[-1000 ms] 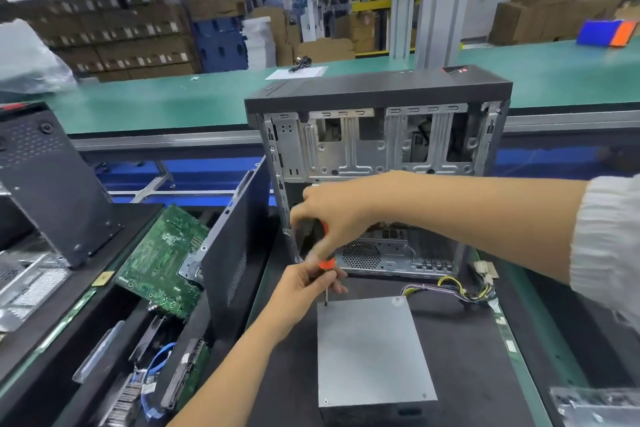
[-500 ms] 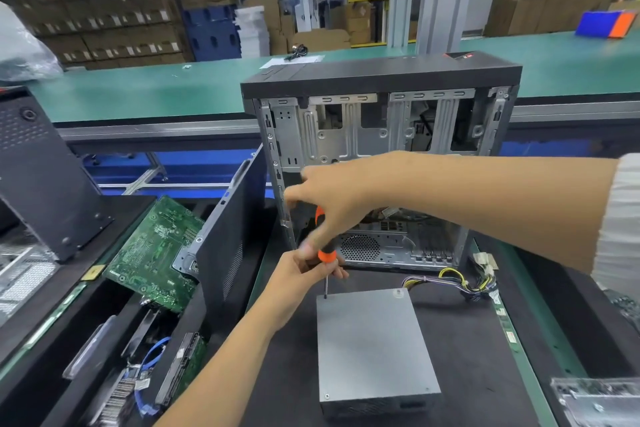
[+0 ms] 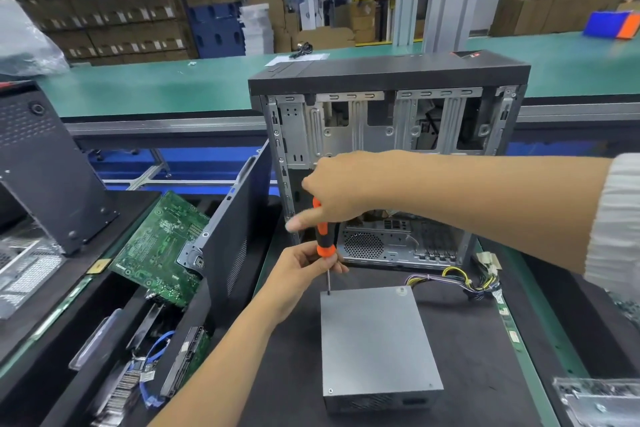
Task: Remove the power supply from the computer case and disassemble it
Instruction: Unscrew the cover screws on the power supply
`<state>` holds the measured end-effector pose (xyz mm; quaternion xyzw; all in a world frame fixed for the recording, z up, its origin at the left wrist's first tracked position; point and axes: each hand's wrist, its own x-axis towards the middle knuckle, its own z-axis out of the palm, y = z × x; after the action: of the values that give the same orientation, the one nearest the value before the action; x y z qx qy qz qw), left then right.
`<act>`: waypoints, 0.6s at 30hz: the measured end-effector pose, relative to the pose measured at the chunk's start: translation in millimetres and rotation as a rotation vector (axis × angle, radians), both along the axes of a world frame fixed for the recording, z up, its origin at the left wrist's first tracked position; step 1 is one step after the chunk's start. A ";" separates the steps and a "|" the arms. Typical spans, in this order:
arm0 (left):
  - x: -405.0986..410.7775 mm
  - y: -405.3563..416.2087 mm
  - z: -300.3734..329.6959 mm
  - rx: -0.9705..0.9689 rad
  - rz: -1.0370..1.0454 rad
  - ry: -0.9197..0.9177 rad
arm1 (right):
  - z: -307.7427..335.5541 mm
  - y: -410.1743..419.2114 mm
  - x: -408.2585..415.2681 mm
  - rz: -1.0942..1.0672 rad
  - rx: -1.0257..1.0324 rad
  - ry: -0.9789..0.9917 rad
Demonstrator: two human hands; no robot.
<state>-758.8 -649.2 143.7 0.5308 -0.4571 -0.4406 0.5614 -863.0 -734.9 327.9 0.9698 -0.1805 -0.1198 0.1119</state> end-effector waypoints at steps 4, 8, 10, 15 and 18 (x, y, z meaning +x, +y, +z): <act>1.6 1.7 0.4 0.015 -0.013 0.010 | -4.3 -1.1 7.4 0.029 0.104 0.051; 0.3 1.3 1.8 0.030 -0.046 0.008 | 13.1 -3.7 8.7 0.107 0.278 0.182; -1.0 0.8 3.5 0.039 -0.047 0.015 | 15.8 -4.3 9.1 0.071 0.260 0.122; -0.6 0.0 6.9 0.053 -0.055 0.008 | 2.3 1.4 10.4 -0.118 0.136 0.051; -0.7 -0.5 8.1 0.057 -0.052 0.005 | -2.8 -0.4 13.1 -0.020 0.068 0.080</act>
<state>-759.5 -649.7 151.8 0.5333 -0.4567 -0.4693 0.5355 -850.0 -735.3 325.1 0.9657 -0.1814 -0.1655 0.0849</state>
